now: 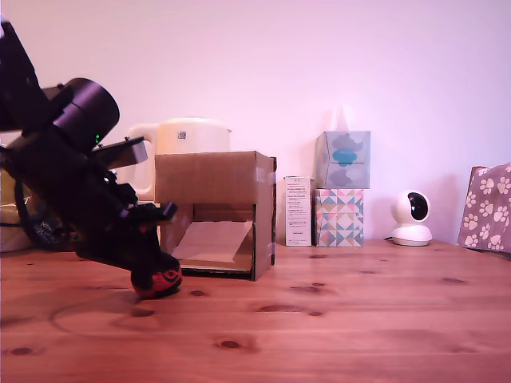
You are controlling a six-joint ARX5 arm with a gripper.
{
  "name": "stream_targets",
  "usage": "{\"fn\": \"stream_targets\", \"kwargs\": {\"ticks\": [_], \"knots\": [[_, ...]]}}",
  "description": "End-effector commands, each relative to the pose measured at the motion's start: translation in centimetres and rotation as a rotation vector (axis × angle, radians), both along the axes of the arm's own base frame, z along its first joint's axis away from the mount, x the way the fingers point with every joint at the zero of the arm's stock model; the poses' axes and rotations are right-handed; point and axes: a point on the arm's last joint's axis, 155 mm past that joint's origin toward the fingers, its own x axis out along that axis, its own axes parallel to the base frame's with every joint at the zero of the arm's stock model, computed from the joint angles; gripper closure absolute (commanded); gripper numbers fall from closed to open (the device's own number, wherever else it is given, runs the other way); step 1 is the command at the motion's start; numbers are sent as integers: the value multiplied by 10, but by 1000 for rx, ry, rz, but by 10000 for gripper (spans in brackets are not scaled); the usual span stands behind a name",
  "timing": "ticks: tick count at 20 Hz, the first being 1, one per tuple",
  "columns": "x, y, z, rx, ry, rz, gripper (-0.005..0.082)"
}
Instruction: Drop the footbag into the cardboard dice tower
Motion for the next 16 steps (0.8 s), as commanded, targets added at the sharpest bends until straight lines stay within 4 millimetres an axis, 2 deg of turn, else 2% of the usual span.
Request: {"fn": "stream_targets", "kwargs": {"ticks": [1,6,10,16], "knots": [[-3,-3,31,-24,-56,-13,645],[-13,0,103,-75,-178,-16,645],[-24,3,148,-115,-264,-22,645],[-8,-18,217,-235,-529,-51,645]]}}
